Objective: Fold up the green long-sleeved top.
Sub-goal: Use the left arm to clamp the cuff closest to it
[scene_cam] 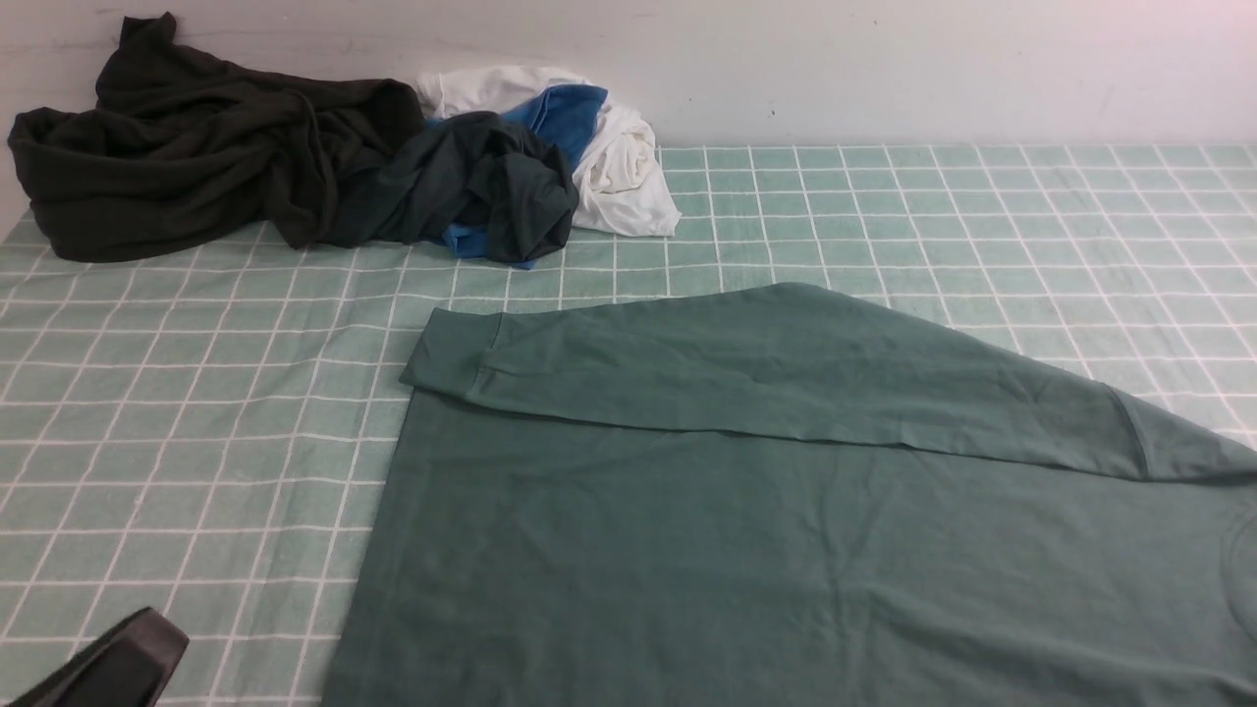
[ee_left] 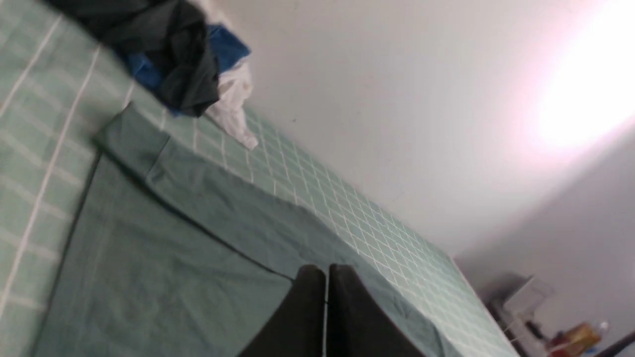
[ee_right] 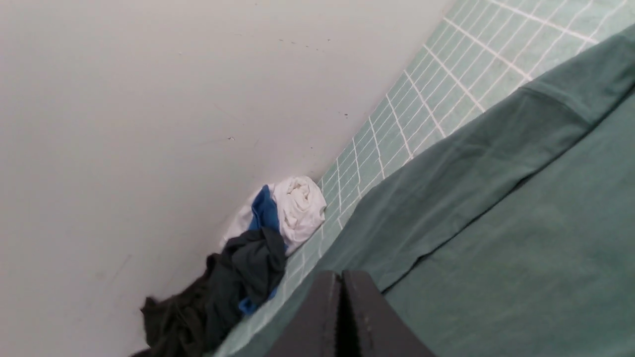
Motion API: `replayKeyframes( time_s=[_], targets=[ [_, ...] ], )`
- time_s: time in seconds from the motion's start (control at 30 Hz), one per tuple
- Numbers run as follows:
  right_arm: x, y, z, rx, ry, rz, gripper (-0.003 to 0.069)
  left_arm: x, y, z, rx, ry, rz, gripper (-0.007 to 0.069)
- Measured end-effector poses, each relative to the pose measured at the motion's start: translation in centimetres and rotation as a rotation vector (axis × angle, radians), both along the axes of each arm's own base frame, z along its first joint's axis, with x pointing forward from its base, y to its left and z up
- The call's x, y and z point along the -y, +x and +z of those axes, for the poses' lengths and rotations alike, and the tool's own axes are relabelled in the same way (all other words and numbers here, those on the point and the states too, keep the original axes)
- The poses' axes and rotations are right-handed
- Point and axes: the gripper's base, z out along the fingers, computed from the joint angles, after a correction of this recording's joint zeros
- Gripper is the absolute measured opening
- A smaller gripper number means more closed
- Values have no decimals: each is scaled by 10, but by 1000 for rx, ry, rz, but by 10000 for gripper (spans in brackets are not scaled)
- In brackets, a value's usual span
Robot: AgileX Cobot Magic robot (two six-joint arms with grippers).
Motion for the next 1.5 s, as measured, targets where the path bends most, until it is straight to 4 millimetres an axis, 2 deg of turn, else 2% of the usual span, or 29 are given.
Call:
replayKeyframes(
  time_s=[0.1, 0.2, 0.27, 0.4, 0.5, 0.57, 0.6, 0.67, 0.73, 0.77, 0.8, 0.87, 0.93, 1.0, 1.2, 1.3, 1.5],
  targets=[
    [-2, -1, 8, 25, -183, 31, -14, 2, -2, 24, 39, 166, -11, -3],
    [-2, -1, 32, 67, -346, 40, -14, 2, 6, 37, -46, 306, -43, -3],
    [-3, 5, 59, 60, -493, 64, -14, 1, 20, 46, -220, 477, -109, -3],
    [-8, 31, 106, -57, -761, 231, -14, -10, 48, 71, -499, 774, -227, -3],
    [-13, 56, 127, -212, -882, 445, -14, -13, 68, 85, -621, 966, -327, -3],
    [-17, 63, 133, -250, -904, 527, -14, -9, 74, 88, -636, 1029, -378, -3],
    [-24, 73, 134, -313, -930, 654, -14, 0, 82, 84, -650, 1102, -463, -3],
    [-35, 77, 131, -391, -977, 839, -14, 17, 88, 72, -674, 1185, -610, -1],
    [-46, 76, 122, -468, -1033, 1008, -14, 31, 90, 58, -699, 1240, -720, 5],
    [-47, 77, 120, -485, -1044, 1024, -14, 33, 91, 56, -708, 1246, -735, 7],
    [-54, 75, 113, -539, -1082, 1108, -14, 43, 91, 42, -739, 1282, -816, 20],
    [-59, 73, 106, -581, -1123, 1144, -14, 52, 93, 24, -782, 1313, -890, 48],
    [-61, 71, 103, -594, -1139, 1164, -14, 56, 95, 15, -805, 1324, -916, 69],
    [-64, 67, 96, -613, -1165, 1196, -14, 63, 100, 0, -832, 1339, -947, 123],
    [-64, 64, 84, -645, -1164, 1217, -14, 77, 121, -21, -848, 1343, -948, 288],
    [-64, 65, 83, -629, -1168, 1200, -14, 83, 132, -30, -865, 1345, -953, 340],
    [-64, 69, 84, -598, -1187, 1167, -14, 93, 148, -55, -905, 1356, -975, 367]
  ],
)
